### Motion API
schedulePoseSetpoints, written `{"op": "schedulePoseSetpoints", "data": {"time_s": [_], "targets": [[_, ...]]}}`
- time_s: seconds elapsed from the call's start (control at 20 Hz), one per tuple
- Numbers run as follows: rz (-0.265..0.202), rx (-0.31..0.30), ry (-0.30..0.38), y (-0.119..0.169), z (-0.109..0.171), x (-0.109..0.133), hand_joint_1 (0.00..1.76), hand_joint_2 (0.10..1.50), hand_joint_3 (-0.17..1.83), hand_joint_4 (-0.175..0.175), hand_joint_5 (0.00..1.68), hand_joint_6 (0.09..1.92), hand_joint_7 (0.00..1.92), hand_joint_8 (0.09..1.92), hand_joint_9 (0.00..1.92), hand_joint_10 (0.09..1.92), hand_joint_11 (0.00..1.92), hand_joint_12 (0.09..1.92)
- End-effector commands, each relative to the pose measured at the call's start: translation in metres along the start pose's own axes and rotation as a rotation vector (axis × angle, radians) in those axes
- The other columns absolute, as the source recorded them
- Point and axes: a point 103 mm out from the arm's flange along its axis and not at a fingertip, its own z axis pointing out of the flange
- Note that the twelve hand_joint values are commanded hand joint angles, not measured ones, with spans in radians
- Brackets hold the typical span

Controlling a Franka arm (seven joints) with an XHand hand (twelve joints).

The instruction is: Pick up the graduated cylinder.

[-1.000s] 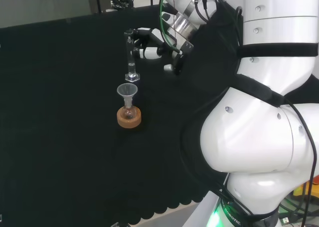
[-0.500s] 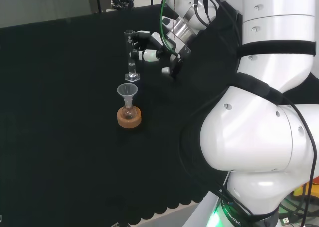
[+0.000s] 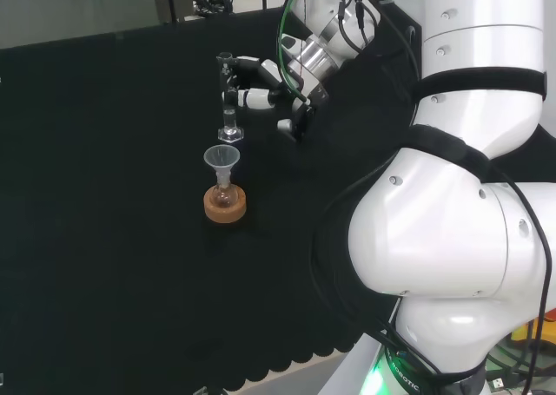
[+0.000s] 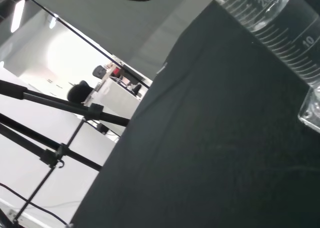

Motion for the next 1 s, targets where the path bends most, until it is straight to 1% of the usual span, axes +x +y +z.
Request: {"op": "schedulePoseSetpoints", "data": {"time_s": [0.05, 0.25, 0.55, 0.7, 1.0], "targets": [[-0.020, -0.030, 0.066, 0.001, 0.008, 0.000, 0.97, 0.98, -0.17, -0.040, 0.53, 0.09, 0.42, 0.63, 0.66, 0.55, 0.49, 1.24], [-0.027, -0.025, 0.089, 0.001, 0.011, 0.000, 0.99, 0.99, -0.17, -0.039, 0.55, 0.09, 0.44, 0.64, 0.70, 0.53, 0.55, 1.20], [-0.056, -0.017, 0.119, 0.003, 0.015, 0.003, 1.01, 1.00, -0.17, -0.039, 0.60, 0.10, 0.47, 0.63, 0.75, 0.50, 0.62, 1.16], [-0.058, -0.027, 0.152, 0.003, 0.017, 0.002, 1.02, 1.00, -0.17, -0.039, 0.62, 0.11, 0.48, 0.63, 0.77, 0.49, 0.64, 1.15], [-0.063, -0.025, 0.169, 0.005, 0.021, -0.001, 1.02, 1.01, -0.17, -0.040, 0.64, 0.14, 0.50, 0.63, 0.80, 0.47, 0.67, 1.13]]}}
